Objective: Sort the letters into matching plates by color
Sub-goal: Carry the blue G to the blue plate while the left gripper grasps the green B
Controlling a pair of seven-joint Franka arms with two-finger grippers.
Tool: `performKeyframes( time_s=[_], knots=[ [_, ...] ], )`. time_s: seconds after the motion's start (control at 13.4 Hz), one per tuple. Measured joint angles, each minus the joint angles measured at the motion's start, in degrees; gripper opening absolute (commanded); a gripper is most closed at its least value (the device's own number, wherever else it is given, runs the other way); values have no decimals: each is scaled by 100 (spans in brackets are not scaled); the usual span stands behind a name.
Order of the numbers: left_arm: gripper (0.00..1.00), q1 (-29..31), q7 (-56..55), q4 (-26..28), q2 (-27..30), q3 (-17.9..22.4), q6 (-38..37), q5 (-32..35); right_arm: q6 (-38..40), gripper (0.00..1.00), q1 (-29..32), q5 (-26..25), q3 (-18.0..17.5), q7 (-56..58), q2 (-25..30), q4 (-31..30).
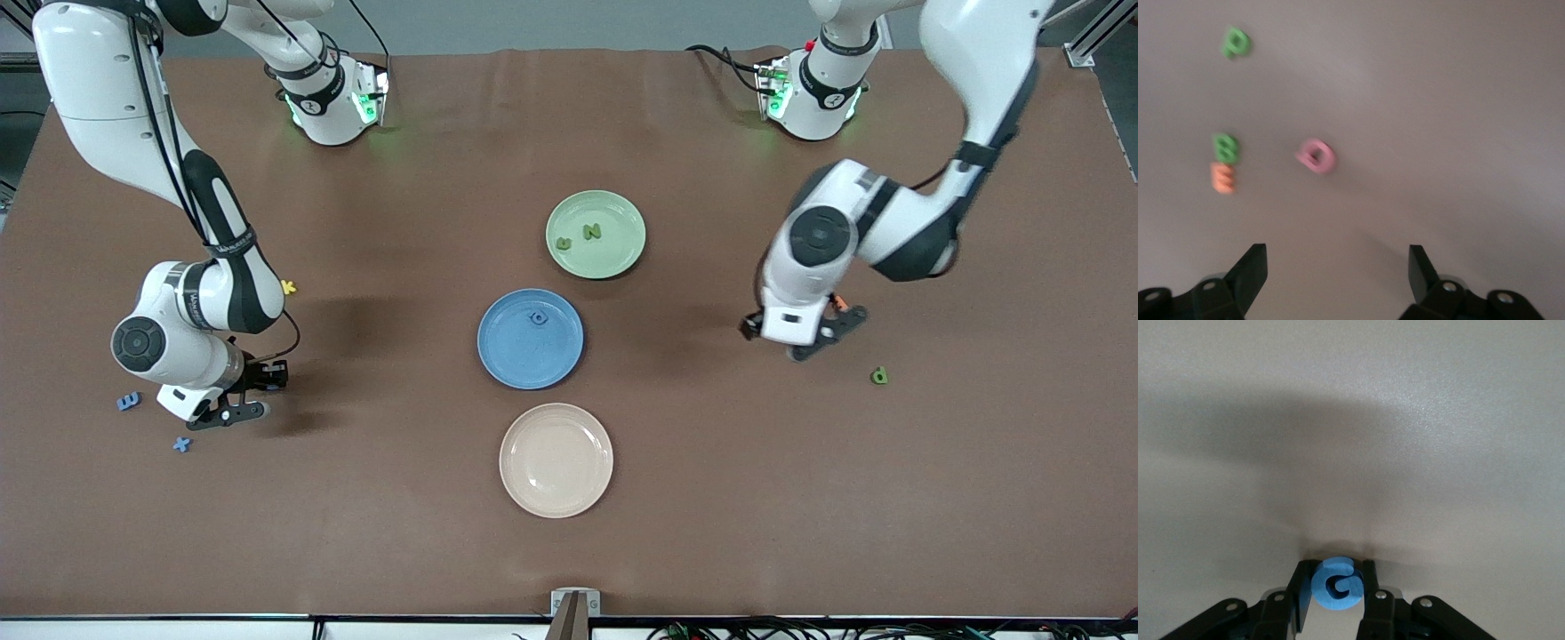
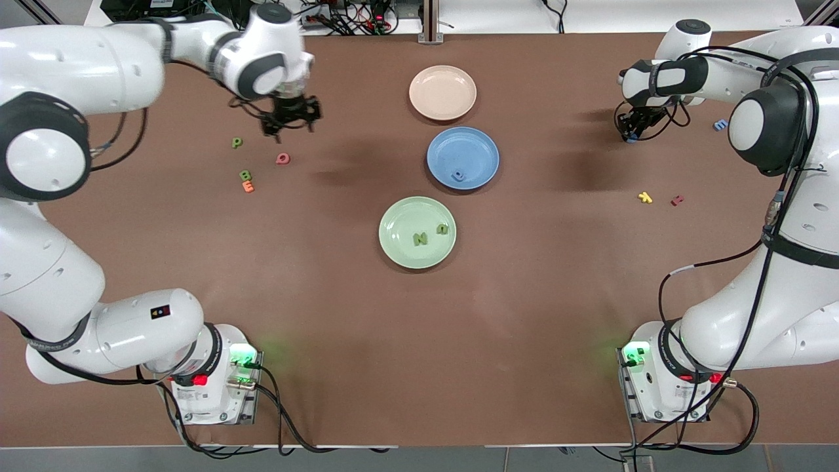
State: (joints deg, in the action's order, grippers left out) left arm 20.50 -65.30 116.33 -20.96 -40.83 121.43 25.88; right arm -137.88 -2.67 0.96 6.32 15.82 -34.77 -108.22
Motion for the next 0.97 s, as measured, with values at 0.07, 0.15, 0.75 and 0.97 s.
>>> performKeyframes(
  time_s=[0.07,0.15,0.75,0.97],
  knots=[
    [91,294,298,44,24,-1,5,0,-1,16,-2,0,-8,0,-1,8],
    [91,560,568,100,40,-2,41,0,3,16,-8,0,-23,0,-2,21],
    [84,2074,1500,1155,-141,27,2023,0,1190,15,-805,5,-98,-1200,477,338],
    [77,2084,1497,1276,-327,88,2159,0,1306,15,-1395,7,-123,-2292,611,340]
  ],
)
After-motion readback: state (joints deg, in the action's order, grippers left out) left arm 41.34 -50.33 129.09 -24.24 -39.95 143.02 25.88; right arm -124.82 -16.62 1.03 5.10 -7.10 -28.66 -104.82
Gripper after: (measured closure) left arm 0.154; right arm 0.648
